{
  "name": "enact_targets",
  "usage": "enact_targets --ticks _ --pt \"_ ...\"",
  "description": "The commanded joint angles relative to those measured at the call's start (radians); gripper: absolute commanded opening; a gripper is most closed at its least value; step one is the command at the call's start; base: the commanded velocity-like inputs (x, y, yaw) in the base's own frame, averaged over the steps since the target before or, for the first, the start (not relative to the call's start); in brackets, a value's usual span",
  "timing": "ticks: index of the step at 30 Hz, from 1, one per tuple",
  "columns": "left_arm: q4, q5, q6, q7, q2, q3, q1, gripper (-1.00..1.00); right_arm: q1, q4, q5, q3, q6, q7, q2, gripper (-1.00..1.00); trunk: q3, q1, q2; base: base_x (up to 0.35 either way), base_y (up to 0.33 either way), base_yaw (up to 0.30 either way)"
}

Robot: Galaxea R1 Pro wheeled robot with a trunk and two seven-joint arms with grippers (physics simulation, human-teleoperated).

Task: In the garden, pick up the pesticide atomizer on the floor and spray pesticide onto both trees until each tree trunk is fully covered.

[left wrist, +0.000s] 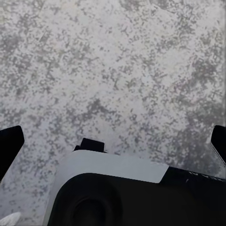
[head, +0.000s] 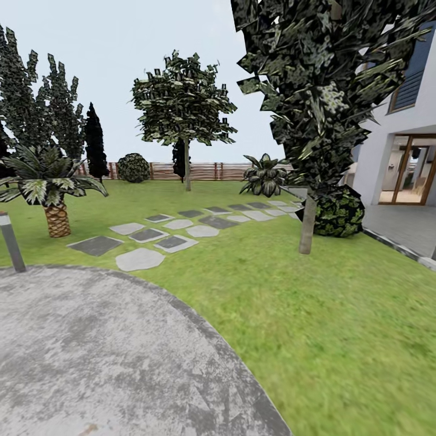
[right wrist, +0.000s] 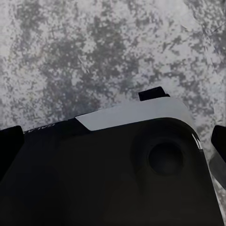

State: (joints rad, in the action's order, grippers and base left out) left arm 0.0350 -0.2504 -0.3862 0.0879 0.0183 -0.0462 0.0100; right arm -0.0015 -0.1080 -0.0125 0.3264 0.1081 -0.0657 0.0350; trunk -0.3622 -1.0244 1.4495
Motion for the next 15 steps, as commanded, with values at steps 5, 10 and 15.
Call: enact_targets --ticks 5,10,15 --pt "-0.001 -0.008 -0.002 0.009 0.0 -0.004 0.001 1.0 -0.001 -0.001 -0.001 0.008 0.002 -0.005 0.0 1.0 -0.001 -0.001 0.001 0.315 0.0 0.0" --pt "-0.001 -0.008 -0.002 0.009 0.0 -0.004 0.001 1.0 0.0 -0.001 -0.001 0.009 0.002 -0.005 0.0 1.0 -0.001 -0.001 0.001 0.328 0.0 0.0" --pt "-0.001 -0.007 -0.002 0.009 0.0 -0.004 0.001 1.0 0.0 0.0 -0.001 0.008 0.002 -0.005 0.001 1.0 -0.001 -0.001 0.001 0.331 0.0 0.017"
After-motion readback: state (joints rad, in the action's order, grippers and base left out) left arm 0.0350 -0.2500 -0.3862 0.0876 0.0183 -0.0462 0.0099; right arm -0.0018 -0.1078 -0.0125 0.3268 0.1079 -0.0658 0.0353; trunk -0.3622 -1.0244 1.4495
